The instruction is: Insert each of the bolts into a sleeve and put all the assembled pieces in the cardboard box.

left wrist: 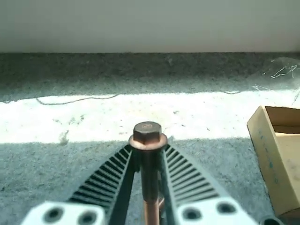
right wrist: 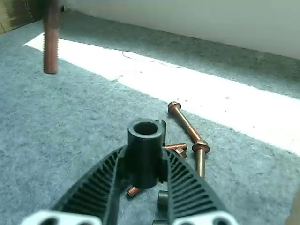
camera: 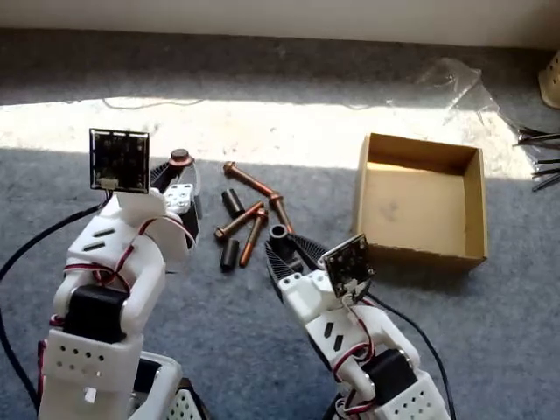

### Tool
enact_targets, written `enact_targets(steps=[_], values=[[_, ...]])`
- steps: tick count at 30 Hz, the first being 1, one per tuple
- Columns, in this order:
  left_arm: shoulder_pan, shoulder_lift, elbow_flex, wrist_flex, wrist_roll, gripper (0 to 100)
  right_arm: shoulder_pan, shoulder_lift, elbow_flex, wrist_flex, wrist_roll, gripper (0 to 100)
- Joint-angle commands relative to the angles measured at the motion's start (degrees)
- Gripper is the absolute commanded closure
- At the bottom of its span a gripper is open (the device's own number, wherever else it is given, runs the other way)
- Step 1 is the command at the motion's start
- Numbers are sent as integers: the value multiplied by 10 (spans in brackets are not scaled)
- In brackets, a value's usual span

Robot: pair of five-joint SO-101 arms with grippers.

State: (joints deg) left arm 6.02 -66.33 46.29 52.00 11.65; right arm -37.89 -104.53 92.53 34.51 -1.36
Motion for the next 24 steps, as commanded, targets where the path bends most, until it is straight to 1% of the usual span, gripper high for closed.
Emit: enact_targets(steps=[1, 4, 8, 10, 12, 16, 18, 24], values=[[29, -14, 45, -109, 21, 994, 9, -7, 22, -70, 32, 995], [62, -15, 74, -157, 18, 994, 9, -7, 64, -131, 71, 995], [80, -51, 102, -200, 17, 994, 9, -7, 92, -170, 75, 995], [80, -82, 120, -222, 15, 993, 9, -7, 95, -170, 75, 995], [81, -116, 138, -238, -11, 993, 9, -7, 96, -167, 75, 995], [114, -172, 167, -265, -74, 995, 9, -5, 96, -165, 75, 995], [137, -194, 183, -286, -91, 995, 9, -7, 96, -151, 75, 995], [182, -234, 229, -321, -96, 993, 9, -4, 97, -143, 75, 995]])
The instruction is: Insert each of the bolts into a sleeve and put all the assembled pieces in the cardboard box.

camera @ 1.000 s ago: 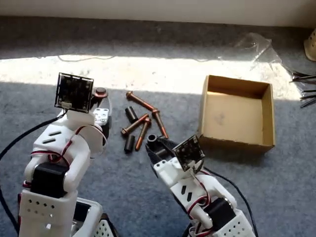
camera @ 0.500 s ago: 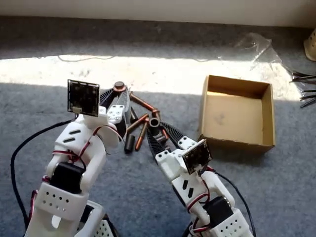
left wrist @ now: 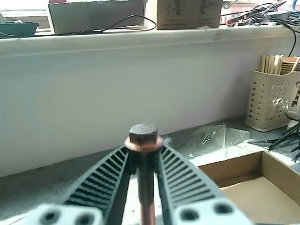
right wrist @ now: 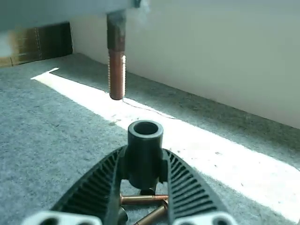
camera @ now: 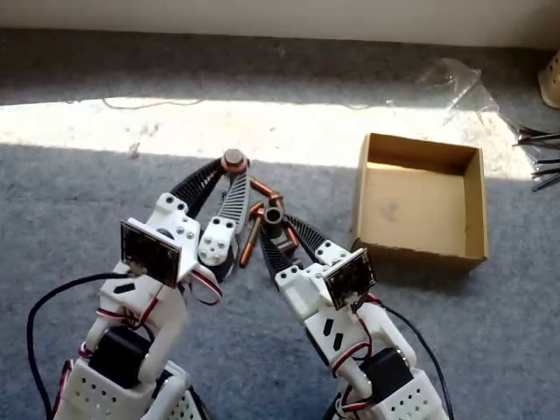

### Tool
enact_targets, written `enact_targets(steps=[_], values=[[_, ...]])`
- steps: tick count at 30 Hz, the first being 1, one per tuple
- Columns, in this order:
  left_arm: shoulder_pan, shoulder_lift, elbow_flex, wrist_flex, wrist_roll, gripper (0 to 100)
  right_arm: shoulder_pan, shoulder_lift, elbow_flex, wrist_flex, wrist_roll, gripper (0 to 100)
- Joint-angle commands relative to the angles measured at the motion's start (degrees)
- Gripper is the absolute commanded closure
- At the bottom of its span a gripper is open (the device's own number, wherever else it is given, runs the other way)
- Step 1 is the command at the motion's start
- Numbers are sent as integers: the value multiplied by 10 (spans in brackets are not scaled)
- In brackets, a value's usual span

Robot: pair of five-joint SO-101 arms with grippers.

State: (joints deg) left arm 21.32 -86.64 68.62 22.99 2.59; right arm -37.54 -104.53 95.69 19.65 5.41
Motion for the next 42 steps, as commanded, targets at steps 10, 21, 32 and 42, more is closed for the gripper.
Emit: enact_targets(steps=[10, 21, 32, 42], values=[[33, -68, 13, -31, -3, 994, -15, -6, 65, 35, 7, 995], [101, -72, 40, -32, -1, 994, -19, -5, 65, 35, 9, 995], [72, -71, 40, -31, 71, 993, -19, -4, 65, 35, 10, 995], [70, -71, 58, -31, 71, 993, -18, -5, 65, 35, 10, 995]])
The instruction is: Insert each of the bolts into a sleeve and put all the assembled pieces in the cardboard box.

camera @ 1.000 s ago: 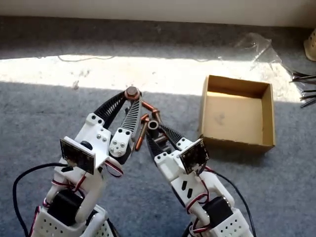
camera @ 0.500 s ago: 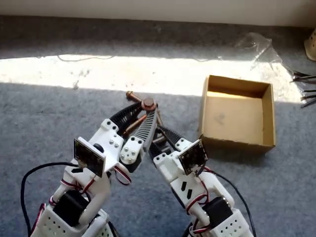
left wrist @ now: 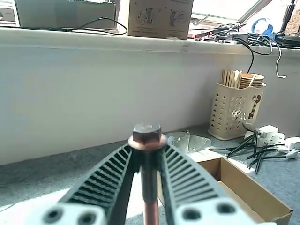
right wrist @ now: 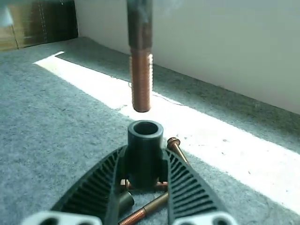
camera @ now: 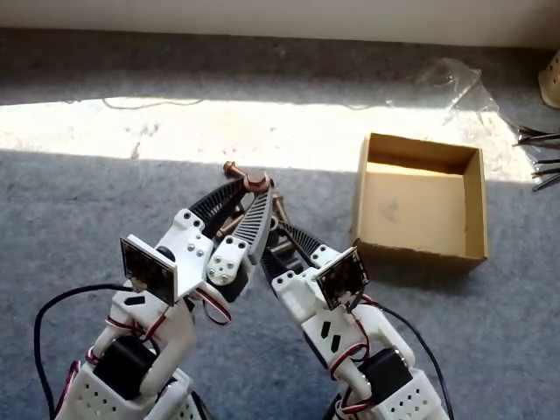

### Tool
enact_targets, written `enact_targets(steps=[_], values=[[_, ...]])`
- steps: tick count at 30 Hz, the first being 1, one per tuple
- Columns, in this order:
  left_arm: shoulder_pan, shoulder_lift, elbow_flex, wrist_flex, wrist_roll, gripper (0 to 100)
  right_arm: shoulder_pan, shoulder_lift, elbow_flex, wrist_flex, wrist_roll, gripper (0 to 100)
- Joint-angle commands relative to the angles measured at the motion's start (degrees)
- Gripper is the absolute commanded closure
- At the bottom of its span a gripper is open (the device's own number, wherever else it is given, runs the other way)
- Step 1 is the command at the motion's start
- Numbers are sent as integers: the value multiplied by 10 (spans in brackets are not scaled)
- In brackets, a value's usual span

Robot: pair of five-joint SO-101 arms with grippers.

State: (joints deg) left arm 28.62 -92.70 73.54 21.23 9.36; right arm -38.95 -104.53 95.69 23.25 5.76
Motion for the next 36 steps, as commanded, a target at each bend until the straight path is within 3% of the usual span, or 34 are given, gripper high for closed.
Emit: enact_targets(steps=[1, 26, 36], values=[[-2, -10, 15, -13, 4, 993, -4, -5, 65, -1, 6, 995], [9, -10, 28, -11, 44, 993, -3, -7, 65, -2, 6, 995], [6, -12, 94, -11, 42, 993, -2, -7, 65, -2, 6, 995]])
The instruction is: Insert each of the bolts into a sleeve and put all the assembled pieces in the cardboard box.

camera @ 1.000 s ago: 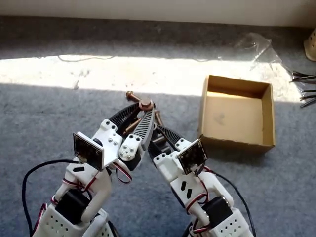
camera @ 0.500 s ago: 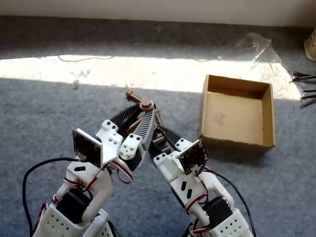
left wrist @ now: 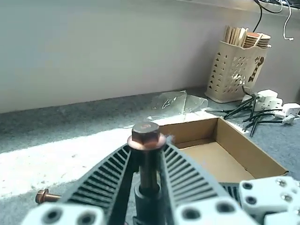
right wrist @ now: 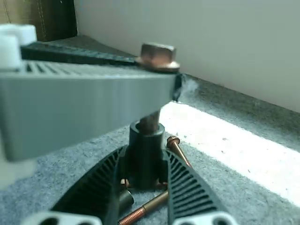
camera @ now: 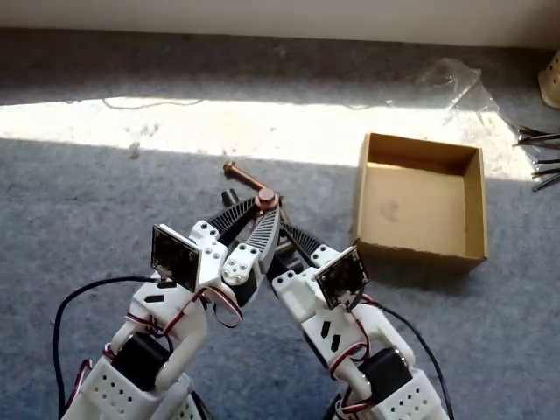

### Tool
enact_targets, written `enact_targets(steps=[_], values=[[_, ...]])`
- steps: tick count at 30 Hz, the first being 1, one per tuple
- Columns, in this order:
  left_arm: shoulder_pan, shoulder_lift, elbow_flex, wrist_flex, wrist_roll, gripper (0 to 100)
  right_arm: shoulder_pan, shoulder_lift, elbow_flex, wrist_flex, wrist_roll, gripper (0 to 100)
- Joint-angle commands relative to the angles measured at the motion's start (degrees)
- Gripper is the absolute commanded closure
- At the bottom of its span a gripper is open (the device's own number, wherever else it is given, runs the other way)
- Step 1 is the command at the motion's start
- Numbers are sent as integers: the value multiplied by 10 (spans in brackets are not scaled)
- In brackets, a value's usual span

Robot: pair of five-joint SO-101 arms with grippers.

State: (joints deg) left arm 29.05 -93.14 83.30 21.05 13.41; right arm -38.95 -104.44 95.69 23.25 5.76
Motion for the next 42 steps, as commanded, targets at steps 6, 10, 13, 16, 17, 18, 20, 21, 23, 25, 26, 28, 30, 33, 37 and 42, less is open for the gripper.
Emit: enact_targets(steps=[6, 10, 13, 16, 17, 18, 20, 21, 23, 25, 26, 28, 30, 33, 37, 42], values=[[0, -7, -7, 30, 0, 994, -2, -7, 65, -3, 7, 995], [0, -7, -7, 50, 0, 994, -2, -7, 65, -3, 7, 995], [0, -7, -7, 52, 0, 994, -2, -7, 65, -3, 7, 995], [-1, -7, -7, 51, 0, 992, -2, -7, 65, -3, 7, 995], [-7, -7, -7, 51, 0, 992, -2, -7, 65, -3, 7, 995], [-13, -7, -7, 51, 0, 992, -2, -7, 65, -3, 7, 995], [-29, -7, -7, 51, 0, 966, -2, -7, 65, -3, 7, 995], [-38, -7, -7, 51, 0, 939, -2, -7, 65, -3, 7, 995], [-52, -7, -7, 51, 4, 883, -2, -7, 65, -3, 7, 995], [-55, -7, -7, 51, 4, 849, -2, -7, 65, -3, 7, 995], [-55, -7, -7, 51, 4, 848, -2, -7, 65, -3, 7, 995], [-55, -7, -7, 51, 4, 842, -2, -7, 65, -3, 7, 995], [-55, -7, -7, 51, 2, 842, -2, -7, 65, -3, 7, 995], [-55, -7, -8, 51, 1, 841, -2, -7, 65, -3, 7, 995], [-54, -7, -22, 53, 1, 834, -2, -7, 65, -2, 7, 995], [-54, -7, -22, 54, 4, 811, -2, -7, 65, -2, 7, 995]])
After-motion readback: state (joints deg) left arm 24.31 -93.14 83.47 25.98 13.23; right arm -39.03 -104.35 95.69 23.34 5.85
